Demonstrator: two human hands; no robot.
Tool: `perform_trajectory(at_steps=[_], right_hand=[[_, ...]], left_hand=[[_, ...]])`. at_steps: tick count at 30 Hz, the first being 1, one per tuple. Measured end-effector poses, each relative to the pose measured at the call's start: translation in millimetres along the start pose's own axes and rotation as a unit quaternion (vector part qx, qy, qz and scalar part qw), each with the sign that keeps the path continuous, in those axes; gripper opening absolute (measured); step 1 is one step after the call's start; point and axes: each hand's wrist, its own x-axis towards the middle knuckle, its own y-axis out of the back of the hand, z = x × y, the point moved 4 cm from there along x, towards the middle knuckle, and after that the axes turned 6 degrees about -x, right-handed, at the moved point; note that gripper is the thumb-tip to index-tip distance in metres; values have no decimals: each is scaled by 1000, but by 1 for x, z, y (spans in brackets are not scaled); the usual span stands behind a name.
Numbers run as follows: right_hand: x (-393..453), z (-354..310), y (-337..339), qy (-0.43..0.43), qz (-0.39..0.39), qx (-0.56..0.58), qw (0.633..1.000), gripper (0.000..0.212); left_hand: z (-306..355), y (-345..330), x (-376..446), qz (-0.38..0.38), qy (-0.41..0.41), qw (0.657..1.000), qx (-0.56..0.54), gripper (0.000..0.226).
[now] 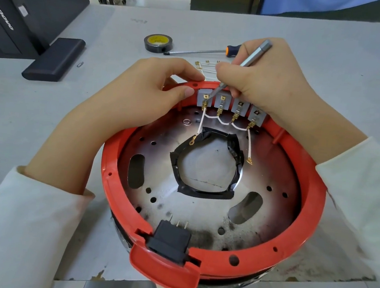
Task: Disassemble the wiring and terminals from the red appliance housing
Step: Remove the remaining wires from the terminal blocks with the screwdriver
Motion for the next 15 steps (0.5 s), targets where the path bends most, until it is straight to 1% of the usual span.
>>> perform_trajectory(at_steps=[4, 12, 15], right_hand=[[0, -1, -1, -1, -1, -12, 1000, 21], [9, 2, -4, -38, -30, 18, 999, 21], [9, 4, -4, -34, -20, 31, 999, 22]], left_hand=[[0, 0, 0, -1, 2, 1000, -1, 24], [1, 0, 0, 2, 0, 1000, 9, 24], [0, 0, 0, 0, 1, 1000, 7, 24]])
